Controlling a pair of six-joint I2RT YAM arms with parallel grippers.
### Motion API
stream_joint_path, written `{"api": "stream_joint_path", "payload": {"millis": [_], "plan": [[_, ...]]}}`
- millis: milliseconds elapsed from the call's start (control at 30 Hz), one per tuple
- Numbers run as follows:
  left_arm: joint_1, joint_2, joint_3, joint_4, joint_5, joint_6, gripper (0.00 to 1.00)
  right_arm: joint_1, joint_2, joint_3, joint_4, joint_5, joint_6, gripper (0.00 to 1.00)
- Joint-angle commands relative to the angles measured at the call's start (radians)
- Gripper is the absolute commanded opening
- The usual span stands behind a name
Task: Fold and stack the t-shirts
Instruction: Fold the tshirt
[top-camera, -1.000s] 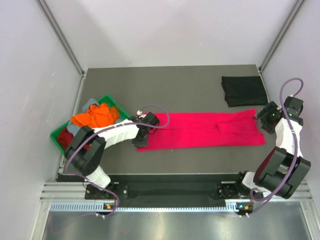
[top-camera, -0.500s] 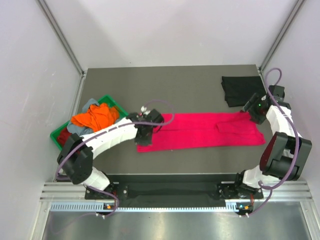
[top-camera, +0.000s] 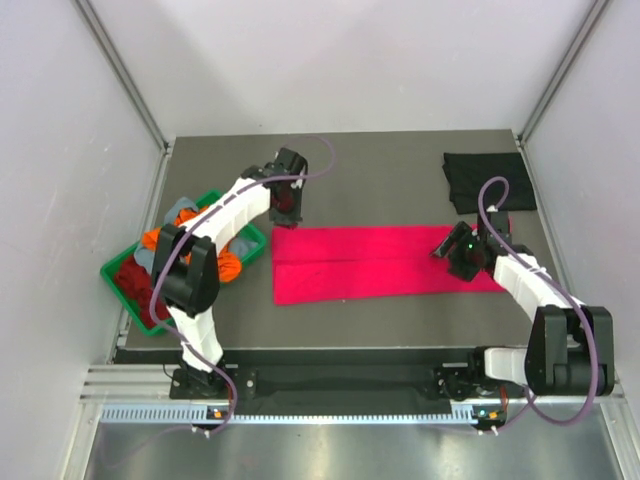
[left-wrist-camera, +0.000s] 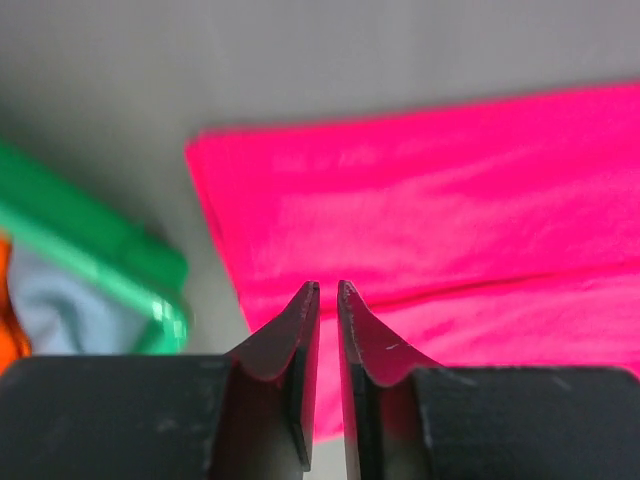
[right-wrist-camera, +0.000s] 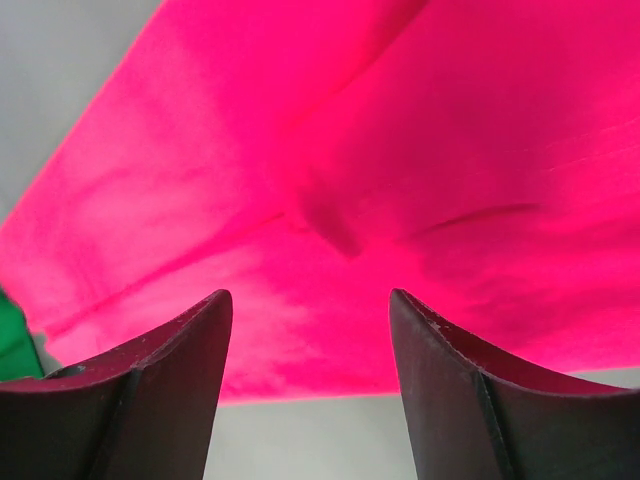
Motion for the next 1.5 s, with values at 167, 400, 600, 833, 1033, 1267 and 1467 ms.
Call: {"api": "stream_joint_path", "payload": {"millis": [167, 400, 600, 833, 1033, 1267, 1467], "plan": [[0.072, 0.181, 0.17, 0.028, 0.167, 0.093, 0.14, -0.036, 0.029, 0.158, -0.031, 0.086, -0.042, 0.64], [0.069, 0.172, 0.017, 0.095, 0.12, 0.078, 0.14, -0.012, 0.021, 0.121, -0.009, 0.036, -0.048, 0.64], [0.069, 0.203, -0.003, 0.074, 0.039, 0.064, 0.12, 0.08, -0.05, 0.037, -0.061, 0.048, 0.093, 0.63], [0.069, 0.189, -0.058, 0.086, 0.008, 0.05, 0.11, 0.272, -0.202, -0.139, 0.037, 0.092, 0.345, 0.49], [0.069, 0.132, -0.123, 0.112, 0.034, 0.053, 0.11, 0.448, -0.216, -0.173, 0.086, 0.187, 0.555, 0.48], [0.058, 0.007, -0.048, 0.096, 0.014, 0.075, 0.12, 0.645, -0.074, -0.129, 0.172, 0.275, 0.74, 0.49], [0.058, -0.133, -0.043, 0.102, 0.1, 0.07, 0.13, 0.789, 0.136, -0.026, 0.231, 0.238, 0.854, 0.49]]}}
